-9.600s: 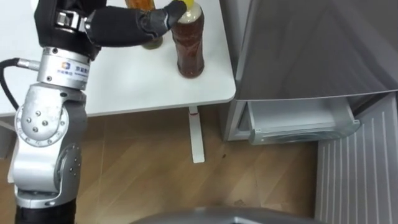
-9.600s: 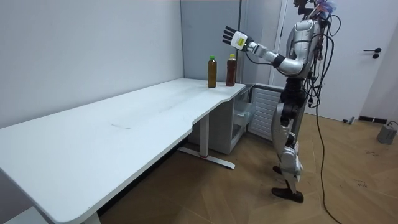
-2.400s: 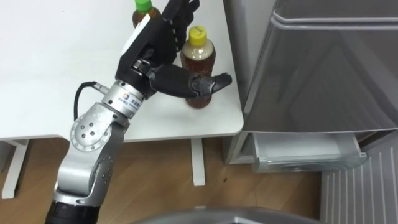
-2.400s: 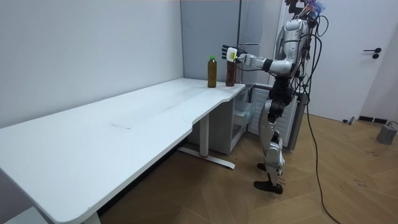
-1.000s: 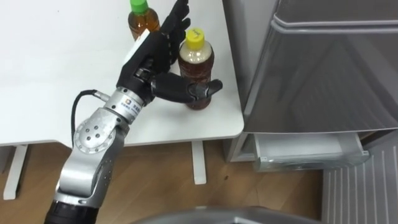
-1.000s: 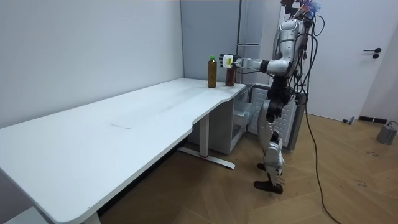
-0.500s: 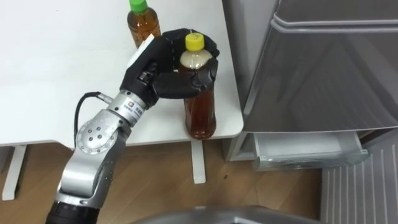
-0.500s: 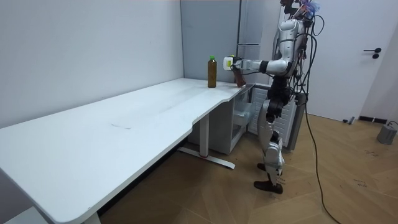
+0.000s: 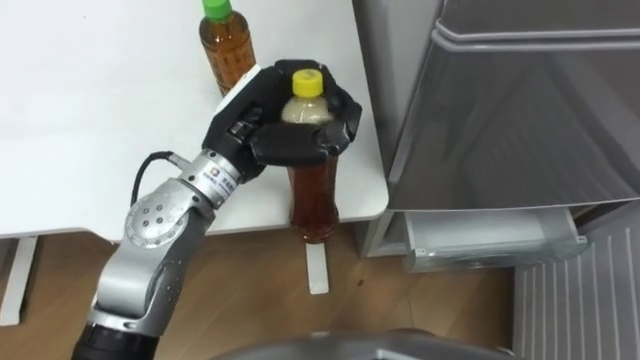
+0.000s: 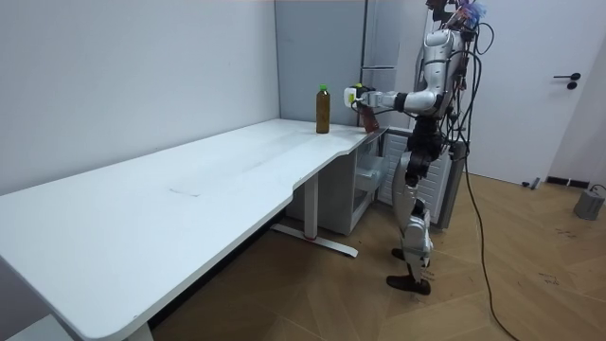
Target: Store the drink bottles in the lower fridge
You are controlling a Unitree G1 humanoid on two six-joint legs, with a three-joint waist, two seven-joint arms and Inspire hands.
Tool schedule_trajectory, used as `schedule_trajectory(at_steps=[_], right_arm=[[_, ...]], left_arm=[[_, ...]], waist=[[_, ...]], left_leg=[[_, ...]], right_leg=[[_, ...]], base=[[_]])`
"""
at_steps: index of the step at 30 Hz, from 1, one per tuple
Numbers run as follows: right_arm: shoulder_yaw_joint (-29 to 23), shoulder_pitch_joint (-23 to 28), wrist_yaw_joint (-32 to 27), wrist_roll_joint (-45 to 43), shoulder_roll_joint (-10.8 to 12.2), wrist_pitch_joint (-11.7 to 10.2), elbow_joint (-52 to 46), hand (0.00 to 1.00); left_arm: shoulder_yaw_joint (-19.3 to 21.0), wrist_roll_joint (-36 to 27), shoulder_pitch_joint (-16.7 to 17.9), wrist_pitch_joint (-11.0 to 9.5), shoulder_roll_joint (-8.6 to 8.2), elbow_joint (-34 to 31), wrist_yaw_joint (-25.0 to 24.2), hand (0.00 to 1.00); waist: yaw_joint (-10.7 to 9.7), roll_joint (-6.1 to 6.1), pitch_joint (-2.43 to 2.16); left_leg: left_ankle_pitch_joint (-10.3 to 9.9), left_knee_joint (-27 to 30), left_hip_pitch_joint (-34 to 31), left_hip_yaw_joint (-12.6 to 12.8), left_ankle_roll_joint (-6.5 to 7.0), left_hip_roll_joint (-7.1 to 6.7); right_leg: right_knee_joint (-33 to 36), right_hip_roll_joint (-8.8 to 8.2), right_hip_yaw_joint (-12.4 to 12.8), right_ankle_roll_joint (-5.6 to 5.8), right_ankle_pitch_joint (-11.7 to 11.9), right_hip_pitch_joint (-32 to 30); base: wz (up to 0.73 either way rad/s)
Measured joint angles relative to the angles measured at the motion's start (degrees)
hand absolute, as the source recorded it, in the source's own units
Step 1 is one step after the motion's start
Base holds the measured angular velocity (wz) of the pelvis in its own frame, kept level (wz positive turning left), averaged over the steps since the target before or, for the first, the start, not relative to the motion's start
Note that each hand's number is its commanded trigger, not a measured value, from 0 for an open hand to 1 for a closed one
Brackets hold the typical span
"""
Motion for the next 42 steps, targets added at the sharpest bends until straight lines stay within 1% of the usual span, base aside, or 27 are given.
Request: schedule_trajectory(at_steps=[2,5,8,10,13,15,16,18,19,21,25,29,34,36,37,38,40,42], right_arm=[[0.1,0.0,-0.3,0.7,0.0,-0.1,0.0,0.0],[0.4,-0.1,-1.3,1.7,0.0,-0.1,0.0,0.0],[0.4,-0.3,-1.3,2.0,0.0,-0.1,-0.2,0.0],[0.4,-0.3,-1.3,2.1,0.0,-0.1,-0.2,0.0],[0.4,-0.3,-1.4,2.8,0.0,-0.1,-0.3,0.0],[0.4,-0.3,-1.4,3.9,0.0,-0.1,-0.2,0.0],[0.4,-0.2,-1.5,4.0,0.0,-0.1,-0.2,0.0],[0.4,-0.2,-1.7,3.9,0.0,-0.1,-0.2,0.0],[0.4,-0.2,-1.9,3.9,0.0,-0.1,-0.2,0.0],[0.4,-0.2,-2.0,3.9,0.0,-0.1,0.0,0.0],[0.3,-0.1,-2.0,4.3,0.0,-0.1,0.0,0.0],[-0.4,-0.3,-2.0,5.4,0.0,-0.1,-0.3,0.0],[-0.7,-1.1,-1.9,8.0,0.0,-0.1,-0.4,0.0],[-0.7,-1.3,-1.7,8.9,-0.1,-0.1,-2.2,0.0],[-0.7,-1.3,-1.7,8.9,-0.1,-0.2,-2.7,0.0],[-0.7,-1.4,-1.5,9.1,-0.1,-0.2,-3.6,0.0],[-0.7,-1.3,-1.0,10.1,-0.3,-0.2,-4.9,0.0],[-0.4,-2.1,0.3,10.1,-0.7,-0.2,-5.5,0.0]], left_arm=[[-0.7,-1.1,0.0,0.0,0.02,-0.2,0.0,1.0],[-1.9,-3.2,-0.2,0.0,0.05,-0.3,-0.1,1.0],[-2.0,-5.1,-0.7,0.1,0.1,-1.0,-0.3,1.0],[-1.9,-6.8,-1.1,0.1,0.1,-1.6,-1.2,1.0],[-1.8,-9.7,-1.2,0.1,0.1,-3.2,-2.7,1.0],[-1.7,-12.9,-1.2,0.1,0.17,-3.6,-4.4,1.0],[-1.7,-14.0,-1.2,0.1,0.19,-3.6,-4.7,1.0],[-1.7,-18.2,-1.2,0.1,0.19,-4.1,-5.3,1.0],[-1.7,-19.1,-1.2,0.1,0.2,-4.4,-5.4,1.0],[-1.8,-22.6,-1.2,0.1,0.17,-6.1,-6.4,1.0],[-1.8,-26.2,-1.2,0.0,0.17,-7.1,-7.4,1.0],[-1.7,-26.3,-1.2,0.0,0.24,-6.8,-7.4,1.0],[-1.7,-25.2,-1.2,0.1,1.0,-6.4,-7.4,1.0],[-1.8,-20.9,-1.2,0.2,1.28,-6.4,-7.5,1.0],[-1.8,-19.8,-1.2,0.4,1.31,-6.4,-7.5,1.0],[-1.7,-18.4,-1.2,0.9,1.35,-6.4,-7.5,1.0],[-1.8,-17.2,-1.2,1.3,1.45,-6.4,-7.6,1.0],[-1.9,-15.6,-1.1,1.3,1.96,-6.3,-7.9,1.0]], waist=[[-0.2,-0.07,0.04],[-0.4,0.0,-0.02],[-0.9,-0.19,-0.03],[-0.9,-0.47,-0.2],[-1.0,-0.62,-0.22],[-1.1,-0.58,-0.24],[-1.1,-0.59,-0.23],[-1.2,-0.65,-0.2],[-1.3,-0.65,-0.2],[-1.4,-0.65,-0.2],[-1.3,-0.73,-0.14],[-1.1,-0.82,-0.09],[-1.0,-0.68,-0.15],[-0.9,-0.61,-0.19],[-0.8,-0.61,-0.18],[-0.7,-0.68,-0.14],[-0.6,-0.77,-0.08],[-0.7,-0.74,-0.06]], left_leg=[[0.0,0.0,-0.1,-0.1,0.0,0.02],[0.0,0.0,-0.4,-0.1,0.0,0.02],[0.0,0.3,-0.9,-0.2,0.0,0.02],[0.0,0.6,-0.8,-0.2,0.0,0.0],[0.0,0.9,-0.9,-0.4,0.0,0.0],[0.0,0.9,-0.8,-0.4,0.0,0.03],[0.0,1.0,-0.9,-0.4,0.0,0.03],[0.0,1.6,-1.2,-0.4,0.0,0.0],[0.0,1.8,-1.3,-0.4,0.0,-0.01],[0.0,1.8,-1.4,-0.3,0.0,0.01],[0.0,1.8,-1.0,-0.3,0.0,0.05],[0.0,1.7,-0.8,-0.1,0.0,0.09],[0.0,1.7,-1.0,-0.1,0.0,0.12],[0.0,1.6,-1.1,-0.1,0.0,0.14],[0.0,1.6,-1.1,0.0,0.0,0.16],[0.0,1.6,-1.2,0.0,0.0,0.19],[0.0,1.6,-1.3,0.0,0.0,0.19],[0.0,1.7,-1.3,0.0,0.0,0.18]], right_leg=[[0.0,0.02,-0.1,0.0,0.0,0.0],[-0.1,0.02,-0.1,0.0,0.0,0.0],[0.1,-0.03,-0.3,-0.02,0.0,-0.2],[0.1,-0.08,-0.2,-0.02,0.0,-0.1],[0.1,-0.13,-0.2,-0.05,0.0,0.0],[0.2,-0.21,-0.2,-0.05,0.0,0.0],[0.2,-0.19,-0.2,-0.05,0.0,0.0],[0.3,-0.18,-0.1,-0.06,0.1,0.0],[0.3,-0.2,-0.1,-0.07,0.1,0.0],[0.4,-0.22,0.0,-0.09,0.1,-0.1],[0.2,-0.19,0.1,-0.09,0.1,-0.2],[0.3,-0.02,0.5,-0.09,0.1,-0.2],[0.3,-0.06,0.5,-0.1,0.1,-0.3],[0.4,0.09,0.6,-0.1,0.2,-0.1],[0.3,0.13,0.6,-0.12,0.3,-0.1],[0.3,0.16,0.6,-0.14,0.4,-0.1],[0.2,0.16,0.6,-0.17,0.4,-0.2],[0.1,0.15,0.6,-0.18,0.4,-0.3]], base=[[0.02],[0.0],[0.01],[0.0],[0.0],[0.0],[0.0],[0.0],[0.03],[0.05],[-0.01],[-0.02],[0.0],[0.0],[0.0],[0.0],[0.0],[-0.04]])
